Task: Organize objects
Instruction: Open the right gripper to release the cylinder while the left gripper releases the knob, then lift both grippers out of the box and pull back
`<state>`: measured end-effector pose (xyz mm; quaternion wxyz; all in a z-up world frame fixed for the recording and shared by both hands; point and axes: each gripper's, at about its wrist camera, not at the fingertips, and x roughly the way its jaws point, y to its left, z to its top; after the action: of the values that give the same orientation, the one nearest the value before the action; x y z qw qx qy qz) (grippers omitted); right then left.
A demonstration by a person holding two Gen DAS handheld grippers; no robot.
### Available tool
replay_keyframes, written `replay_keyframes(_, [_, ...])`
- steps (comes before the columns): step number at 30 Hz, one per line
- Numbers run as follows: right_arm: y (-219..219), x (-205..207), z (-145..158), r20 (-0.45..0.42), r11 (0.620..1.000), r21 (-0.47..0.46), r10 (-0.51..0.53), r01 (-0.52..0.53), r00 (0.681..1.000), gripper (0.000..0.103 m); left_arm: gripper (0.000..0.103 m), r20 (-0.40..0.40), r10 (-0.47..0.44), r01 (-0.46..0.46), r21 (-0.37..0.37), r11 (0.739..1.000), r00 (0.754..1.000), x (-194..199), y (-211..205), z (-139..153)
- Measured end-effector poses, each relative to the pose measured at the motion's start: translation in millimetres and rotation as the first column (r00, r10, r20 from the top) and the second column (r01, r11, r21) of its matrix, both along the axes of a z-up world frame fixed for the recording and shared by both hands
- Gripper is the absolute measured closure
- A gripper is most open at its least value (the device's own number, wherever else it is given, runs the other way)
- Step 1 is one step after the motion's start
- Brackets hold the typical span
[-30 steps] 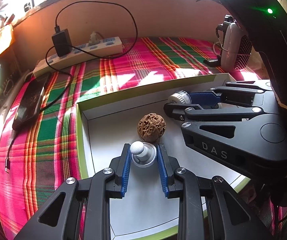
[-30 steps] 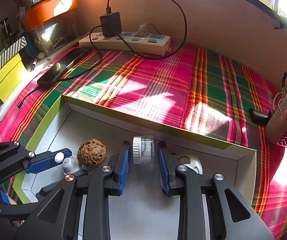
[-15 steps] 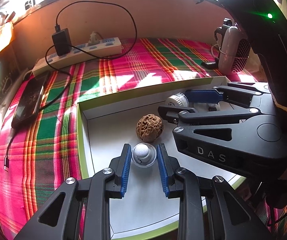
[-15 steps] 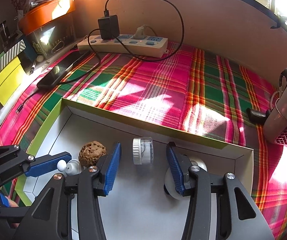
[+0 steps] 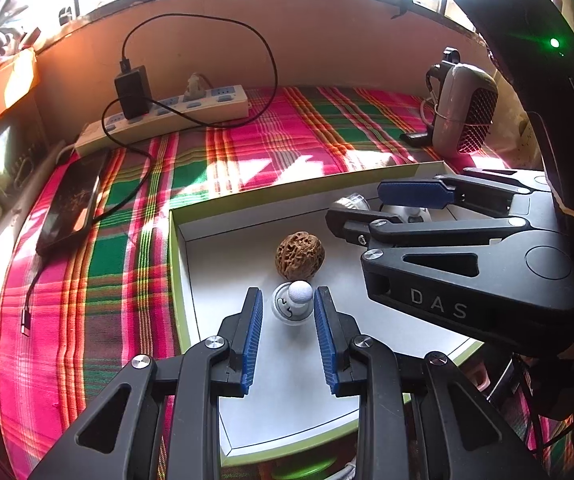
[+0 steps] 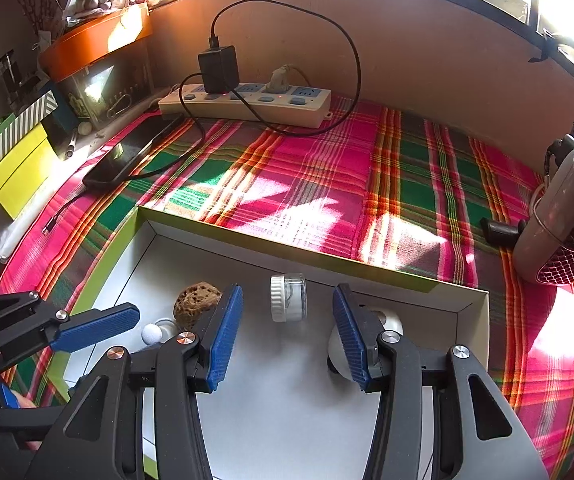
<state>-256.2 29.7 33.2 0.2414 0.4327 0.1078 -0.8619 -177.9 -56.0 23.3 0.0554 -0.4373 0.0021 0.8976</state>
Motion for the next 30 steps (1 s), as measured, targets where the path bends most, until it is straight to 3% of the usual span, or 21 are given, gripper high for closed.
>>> replay_keyframes(30, [53.8, 76.9, 34.0, -0.086, 0.991, -0.091, -0.106, 0.098, 0.991, 0.055, 0.078, -0.085, 0.047, -0.048, -0.009, 0.999, 0.995, 64.5, -5.4, 26.2])
